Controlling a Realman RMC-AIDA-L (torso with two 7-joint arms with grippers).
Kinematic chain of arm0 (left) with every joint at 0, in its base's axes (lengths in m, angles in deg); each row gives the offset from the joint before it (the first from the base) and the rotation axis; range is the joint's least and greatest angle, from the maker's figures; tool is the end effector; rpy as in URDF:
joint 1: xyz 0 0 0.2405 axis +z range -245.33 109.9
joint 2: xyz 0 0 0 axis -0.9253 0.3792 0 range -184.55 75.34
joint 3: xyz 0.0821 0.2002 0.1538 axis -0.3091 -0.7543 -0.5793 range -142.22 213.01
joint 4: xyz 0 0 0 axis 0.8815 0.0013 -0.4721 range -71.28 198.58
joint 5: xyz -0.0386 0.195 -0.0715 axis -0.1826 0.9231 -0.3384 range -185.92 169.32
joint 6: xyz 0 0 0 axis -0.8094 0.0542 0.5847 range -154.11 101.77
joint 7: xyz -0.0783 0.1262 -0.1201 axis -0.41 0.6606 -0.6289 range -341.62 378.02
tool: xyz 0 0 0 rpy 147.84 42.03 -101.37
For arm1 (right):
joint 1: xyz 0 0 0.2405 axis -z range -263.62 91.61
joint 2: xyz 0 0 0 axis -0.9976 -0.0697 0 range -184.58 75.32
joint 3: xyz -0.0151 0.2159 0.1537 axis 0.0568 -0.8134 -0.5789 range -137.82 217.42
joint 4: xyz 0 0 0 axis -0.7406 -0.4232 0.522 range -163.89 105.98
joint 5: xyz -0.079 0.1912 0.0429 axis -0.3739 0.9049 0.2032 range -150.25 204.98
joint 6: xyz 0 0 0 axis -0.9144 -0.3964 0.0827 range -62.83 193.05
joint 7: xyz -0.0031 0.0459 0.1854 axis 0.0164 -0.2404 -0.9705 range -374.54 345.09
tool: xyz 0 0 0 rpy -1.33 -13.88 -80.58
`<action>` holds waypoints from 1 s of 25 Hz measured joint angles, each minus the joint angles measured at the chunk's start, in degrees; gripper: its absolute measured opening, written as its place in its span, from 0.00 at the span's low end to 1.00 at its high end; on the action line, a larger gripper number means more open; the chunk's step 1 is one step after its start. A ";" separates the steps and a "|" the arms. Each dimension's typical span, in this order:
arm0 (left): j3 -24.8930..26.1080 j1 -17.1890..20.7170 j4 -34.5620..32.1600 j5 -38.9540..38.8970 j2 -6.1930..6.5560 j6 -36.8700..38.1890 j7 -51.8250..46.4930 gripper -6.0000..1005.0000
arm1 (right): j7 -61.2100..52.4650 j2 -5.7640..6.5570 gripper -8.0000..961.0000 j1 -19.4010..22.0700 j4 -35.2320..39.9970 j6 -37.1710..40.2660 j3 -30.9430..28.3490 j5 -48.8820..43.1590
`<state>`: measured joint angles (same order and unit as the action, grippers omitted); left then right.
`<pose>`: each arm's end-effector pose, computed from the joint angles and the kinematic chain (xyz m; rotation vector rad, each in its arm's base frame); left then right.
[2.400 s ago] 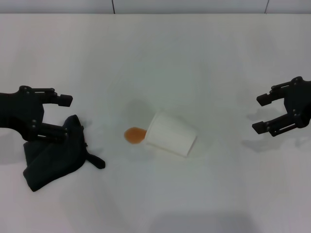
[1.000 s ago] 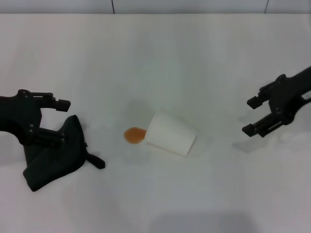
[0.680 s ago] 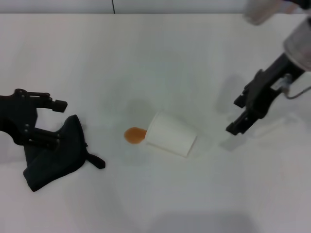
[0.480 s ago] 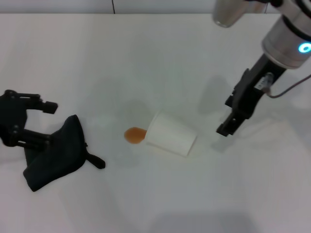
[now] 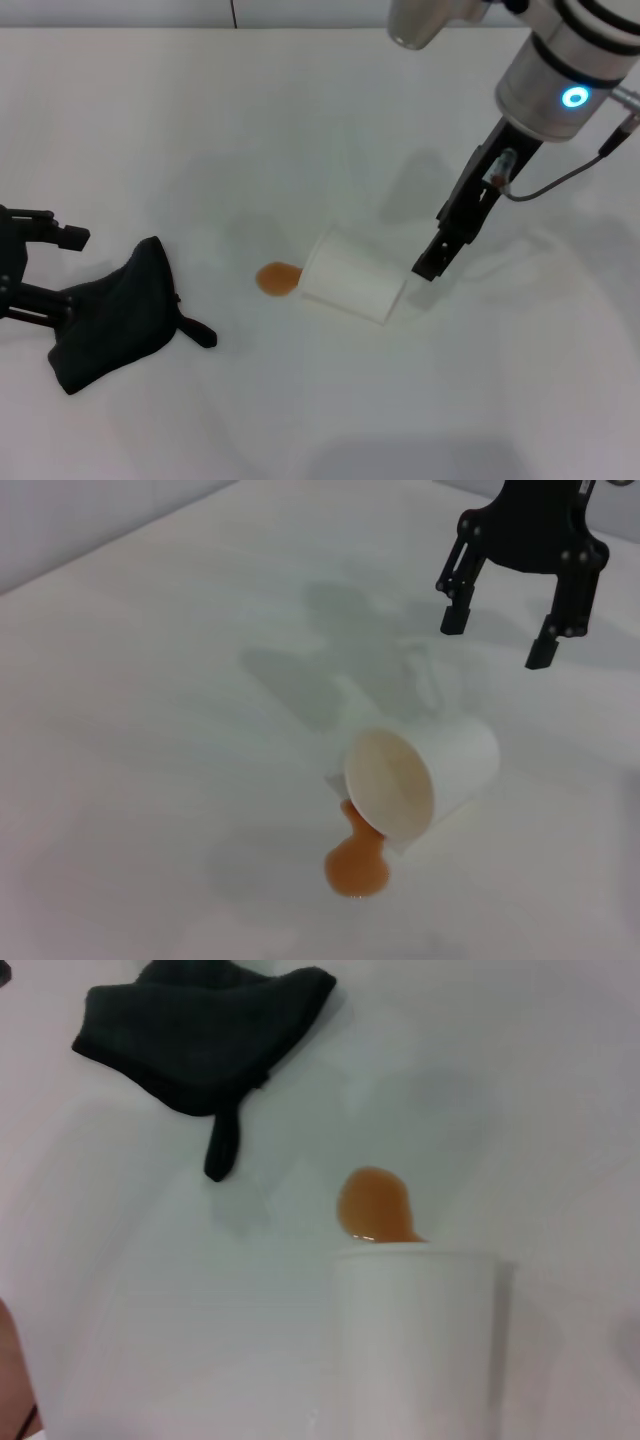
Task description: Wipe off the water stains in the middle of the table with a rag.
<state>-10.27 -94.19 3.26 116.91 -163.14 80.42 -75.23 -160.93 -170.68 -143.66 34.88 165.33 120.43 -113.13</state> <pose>-0.2818 0.3243 0.0566 -2.9304 -0.5549 -0.1251 0.1078 0.3823 -0.0597 -2.8757 0.7005 -0.6892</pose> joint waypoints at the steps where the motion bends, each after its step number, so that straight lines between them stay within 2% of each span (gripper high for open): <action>1: 0.00 0.02 0.00 0.10 0.00 -0.08 0.12 0.89 | -0.13 -0.03 0.83 -0.30 -0.67 -0.24 0.26 0.38; 10: 0.17 -0.25 -0.02 1.67 -0.06 -0.45 0.19 0.89 | -1.61 -0.14 0.83 -0.15 -2.53 -5.07 3.38 2.76; 19: -0.20 -0.46 -0.47 1.98 -0.97 -0.69 1.26 0.89 | -1.78 -0.14 0.83 -0.39 -4.83 -8.32 5.92 5.41; 21: -0.25 -0.23 -1.52 2.42 -1.32 -0.69 1.26 0.89 | -2.30 -0.14 0.83 -0.44 -4.87 -8.90 7.06 5.94; 25: -0.99 1.07 -5.31 4.08 -2.87 -0.66 1.27 0.89 | -3.99 -0.14 0.83 -0.67 -4.77 -10.64 9.97 6.31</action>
<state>-11.26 -93.11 -2.04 120.99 -166.01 79.76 -73.96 -164.92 -170.82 -144.32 30.11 154.68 130.41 -106.82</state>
